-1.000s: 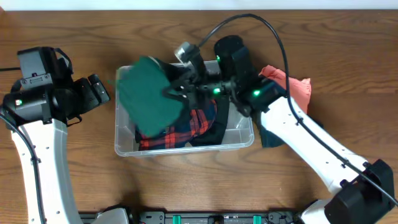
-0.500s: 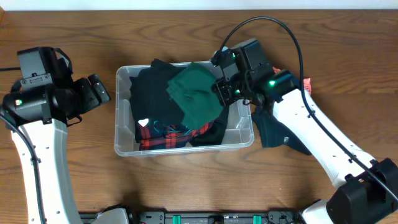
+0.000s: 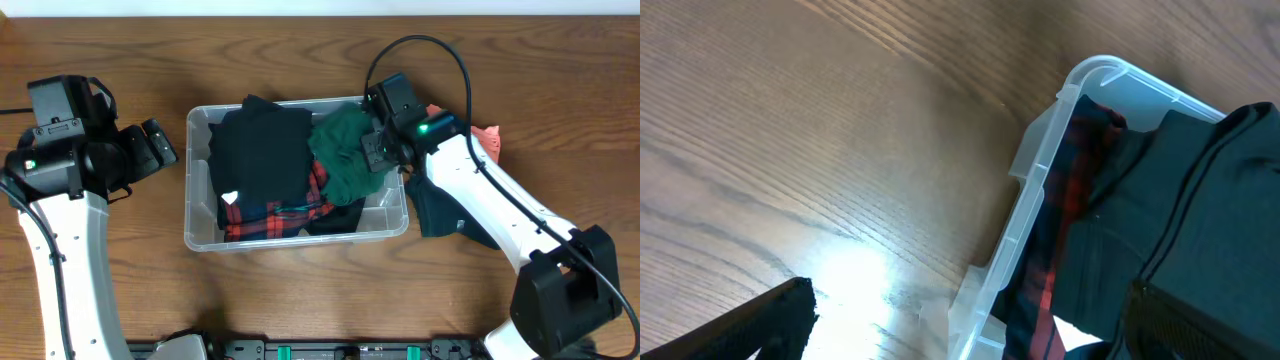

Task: Pack container
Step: 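Lower the green garment into the container and press it down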

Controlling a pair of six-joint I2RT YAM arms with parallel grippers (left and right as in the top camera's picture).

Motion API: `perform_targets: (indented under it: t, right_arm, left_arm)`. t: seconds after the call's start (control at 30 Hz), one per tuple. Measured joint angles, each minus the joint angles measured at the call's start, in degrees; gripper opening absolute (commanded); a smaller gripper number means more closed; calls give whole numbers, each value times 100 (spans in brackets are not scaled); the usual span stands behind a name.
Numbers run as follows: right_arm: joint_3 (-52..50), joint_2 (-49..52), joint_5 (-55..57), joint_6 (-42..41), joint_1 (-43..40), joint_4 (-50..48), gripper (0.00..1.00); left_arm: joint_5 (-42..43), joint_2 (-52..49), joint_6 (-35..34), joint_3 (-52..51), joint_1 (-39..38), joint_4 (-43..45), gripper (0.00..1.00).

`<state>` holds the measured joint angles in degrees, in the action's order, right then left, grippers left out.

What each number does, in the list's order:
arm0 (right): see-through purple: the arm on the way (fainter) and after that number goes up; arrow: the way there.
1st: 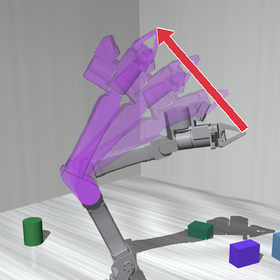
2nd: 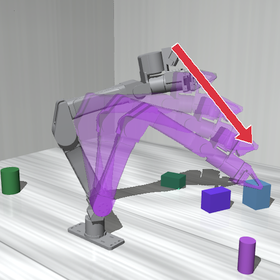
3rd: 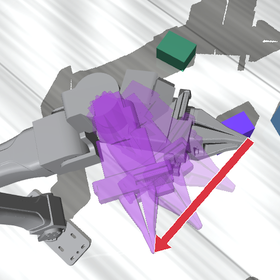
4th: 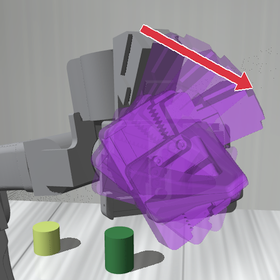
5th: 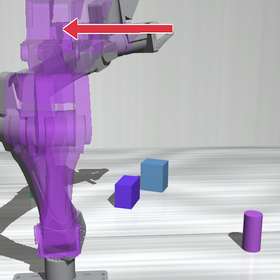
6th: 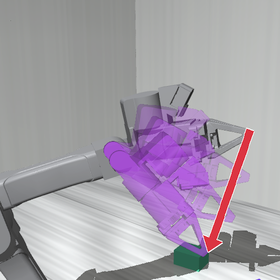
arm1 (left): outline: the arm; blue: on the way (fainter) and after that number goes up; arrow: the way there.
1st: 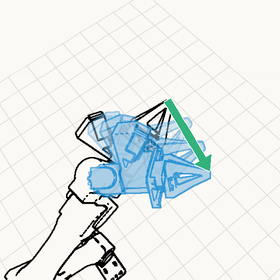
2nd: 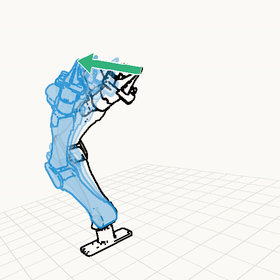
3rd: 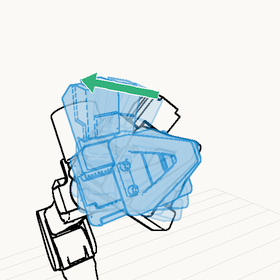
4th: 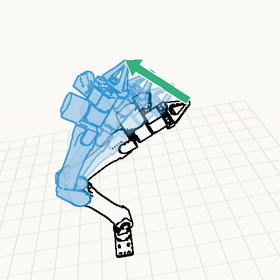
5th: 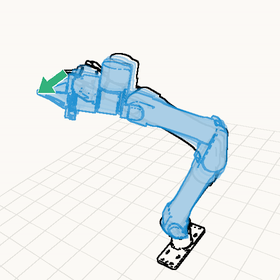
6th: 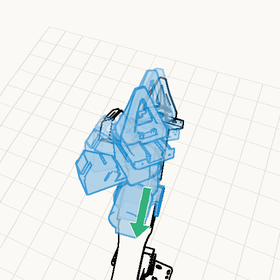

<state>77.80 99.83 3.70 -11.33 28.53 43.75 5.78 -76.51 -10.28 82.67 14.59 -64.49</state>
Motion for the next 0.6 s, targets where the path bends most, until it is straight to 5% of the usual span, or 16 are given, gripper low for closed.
perform_targets:
  t: [0.1,0.23,0.33,0.47,0.6]
  right_arm:
    - [0,0,160,-262,9,42,3]
    - [0,0,232,-479,39,15,44]
    - [0,0,345,-501,68,-9,57]
    - [0,-15,479,-496,66,-96,59]
    - [0,-160,511,-479,63,-188,47]
  left_arm:
    - [0,0,0,0,0,0,98]
    - [0,0,0,0,0,0,98]
    - [0,0,0,0,0,-2,98]
    - [0,0,0,0,0,-2,98]
    - [0,0,0,0,0,-2,98]
